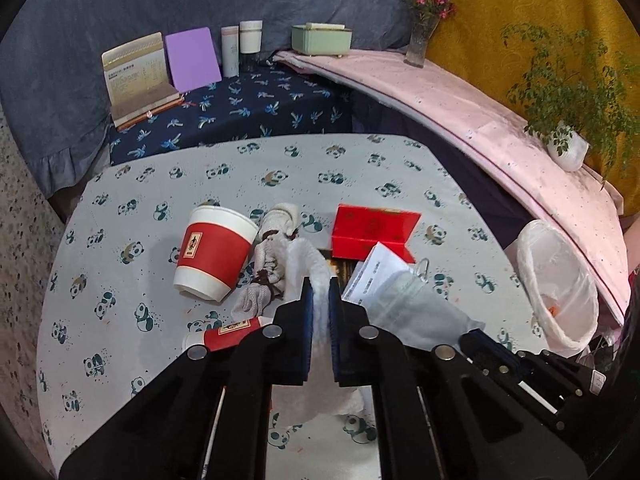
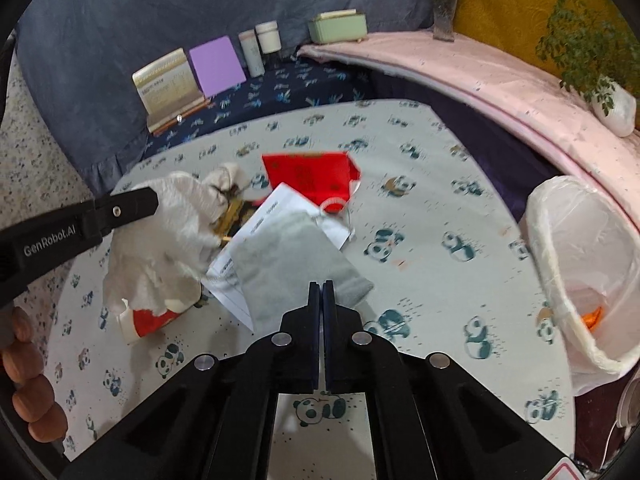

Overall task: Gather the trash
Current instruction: 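Grasp the white tissue with the left gripper while the right gripper grasps the grey pouch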

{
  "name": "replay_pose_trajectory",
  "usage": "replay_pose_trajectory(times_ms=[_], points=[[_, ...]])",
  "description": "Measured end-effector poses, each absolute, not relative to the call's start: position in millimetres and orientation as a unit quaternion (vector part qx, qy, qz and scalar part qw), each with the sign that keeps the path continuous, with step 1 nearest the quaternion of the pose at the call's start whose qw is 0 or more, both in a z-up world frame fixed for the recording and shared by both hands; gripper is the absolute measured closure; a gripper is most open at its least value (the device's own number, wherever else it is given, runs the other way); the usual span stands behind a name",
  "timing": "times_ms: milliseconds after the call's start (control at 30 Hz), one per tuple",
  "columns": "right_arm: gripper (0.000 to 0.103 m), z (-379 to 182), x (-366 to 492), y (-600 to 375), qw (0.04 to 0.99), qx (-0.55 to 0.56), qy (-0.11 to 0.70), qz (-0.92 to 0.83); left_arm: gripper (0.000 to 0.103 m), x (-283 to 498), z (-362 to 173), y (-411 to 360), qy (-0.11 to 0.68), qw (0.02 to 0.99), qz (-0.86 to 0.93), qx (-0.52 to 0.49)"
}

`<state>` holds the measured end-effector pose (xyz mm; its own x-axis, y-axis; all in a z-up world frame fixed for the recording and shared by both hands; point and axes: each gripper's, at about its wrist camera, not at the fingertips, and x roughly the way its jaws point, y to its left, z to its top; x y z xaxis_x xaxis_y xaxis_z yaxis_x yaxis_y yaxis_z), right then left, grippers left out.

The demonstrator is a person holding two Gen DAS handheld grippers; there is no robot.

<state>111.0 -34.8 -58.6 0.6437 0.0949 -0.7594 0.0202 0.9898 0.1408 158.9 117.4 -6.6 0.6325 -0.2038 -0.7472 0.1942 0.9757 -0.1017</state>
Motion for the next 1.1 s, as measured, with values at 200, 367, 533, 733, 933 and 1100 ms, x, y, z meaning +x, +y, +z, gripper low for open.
replay_pose_trajectory(times_ms=[200,367,533,733,933,1100], points=[[0.102,-28,92,-58,0.920,0.080,0.385,0.003,0.096,142,18,105,0.392,0.912,-0.124,-0.004],[0.102,-8,77,-78,0.929,0.086,0.359,-0.013,0.096,130,41,93,0.373,0.917,-0.142,-0.008],[0.102,5,64,-95,0.934,0.089,0.344,-0.024,0.096,120,61,75,0.358,0.920,-0.162,-0.007],[0.077,-19,57,-106,0.922,0.102,0.372,-0.027,0.096,110,64,51,0.355,0.918,-0.180,0.002],[0.046,-61,62,-106,0.905,0.108,0.410,-0.021,0.096,114,44,36,0.375,0.908,-0.187,0.012],[0.041,-97,76,-94,0.887,0.100,0.451,-0.011,0.096,123,25,35,0.394,0.901,-0.183,0.014]])
